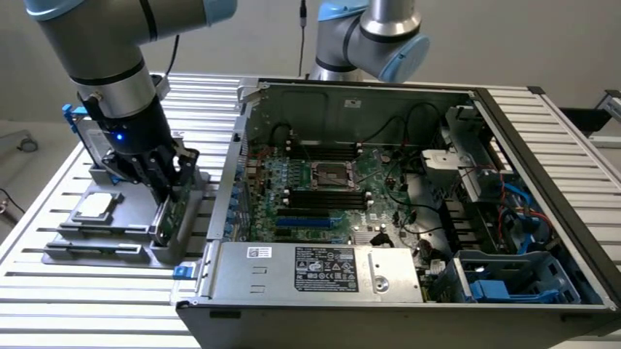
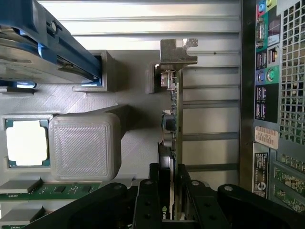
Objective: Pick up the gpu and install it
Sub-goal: 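Pick up the gpu and move the gpu toward the slot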
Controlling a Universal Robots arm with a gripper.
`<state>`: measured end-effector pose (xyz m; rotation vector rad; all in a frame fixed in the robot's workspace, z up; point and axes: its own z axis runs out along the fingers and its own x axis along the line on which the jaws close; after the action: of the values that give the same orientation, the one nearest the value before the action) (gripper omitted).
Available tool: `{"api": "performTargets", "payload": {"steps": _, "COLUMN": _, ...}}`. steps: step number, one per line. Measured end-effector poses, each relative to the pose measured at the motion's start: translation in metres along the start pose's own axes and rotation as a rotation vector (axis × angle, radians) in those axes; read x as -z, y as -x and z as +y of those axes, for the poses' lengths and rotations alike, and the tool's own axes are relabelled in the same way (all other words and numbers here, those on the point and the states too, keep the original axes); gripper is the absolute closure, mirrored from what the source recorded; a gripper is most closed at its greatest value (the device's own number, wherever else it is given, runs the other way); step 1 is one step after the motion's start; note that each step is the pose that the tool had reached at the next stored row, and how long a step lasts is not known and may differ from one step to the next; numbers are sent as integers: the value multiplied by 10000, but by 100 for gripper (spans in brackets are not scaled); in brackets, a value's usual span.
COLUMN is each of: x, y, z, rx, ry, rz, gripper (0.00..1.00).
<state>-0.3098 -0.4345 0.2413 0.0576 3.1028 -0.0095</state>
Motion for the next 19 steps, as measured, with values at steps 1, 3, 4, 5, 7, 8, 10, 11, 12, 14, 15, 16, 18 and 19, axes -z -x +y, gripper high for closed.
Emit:
{"api": "performTargets", "payload": {"steps": 1, "x": 2, "y": 0, "z": 0, "rx": 0, "ry": 12, "rz": 0, "gripper": 74}}
{"api": "performTargets", "payload": {"steps": 3, "x": 18, "y": 1, "z": 0, "rx": -1, "ry": 48, "rz": 3, "gripper": 74}}
{"api": "performTargets", "payload": {"steps": 4, "x": 36, "y": 2, "z": 0, "rx": -2, "ry": 71, "rz": 3, "gripper": 74}}
{"api": "performTargets", "payload": {"steps": 5, "x": 61, "y": 3, "z": -1, "rx": -2, "ry": 98, "rz": 4, "gripper": 74}}
{"api": "performTargets", "payload": {"steps": 7, "x": 121, "y": 5, "z": -1, "rx": -5, "ry": 145, "rz": 5, "gripper": 74}}
{"api": "performTargets", "payload": {"steps": 8, "x": 153, "y": 5, "z": -1, "rx": -7, "ry": 162, "rz": 8, "gripper": 74}}
{"api": "performTargets", "payload": {"steps": 10, "x": 220, "y": 8, "z": -1, "rx": -7, "ry": 195, "rz": 6, "gripper": 74}}
{"api": "performTargets", "payload": {"steps": 11, "x": 258, "y": 10, "z": -2, "rx": -6, "ry": 205, "rz": 8, "gripper": 74}}
{"api": "performTargets", "payload": {"steps": 12, "x": 302, "y": 11, "z": -2, "rx": -8, "ry": 214, "rz": 8, "gripper": 74}}
{"api": "performTargets", "payload": {"steps": 14, "x": 392, "y": 15, "z": -2, "rx": -8, "ry": 219, "rz": 9, "gripper": 74}}
{"api": "performTargets", "payload": {"steps": 15, "x": 436, "y": 17, "z": -3, "rx": -8, "ry": 222, "rz": 8, "gripper": 74}}
{"api": "performTargets", "payload": {"steps": 16, "x": 481, "y": 18, "z": -3, "rx": -8, "ry": 222, "rz": 9, "gripper": 74}}
{"api": "performTargets", "payload": {"steps": 18, "x": 571, "y": 22, "z": -3, "rx": -8, "ry": 224, "rz": 8, "gripper": 74}}
{"api": "performTargets", "payload": {"steps": 19, "x": 618, "y": 23, "z": -4, "rx": -8, "ry": 222, "rz": 10, "gripper": 74}}
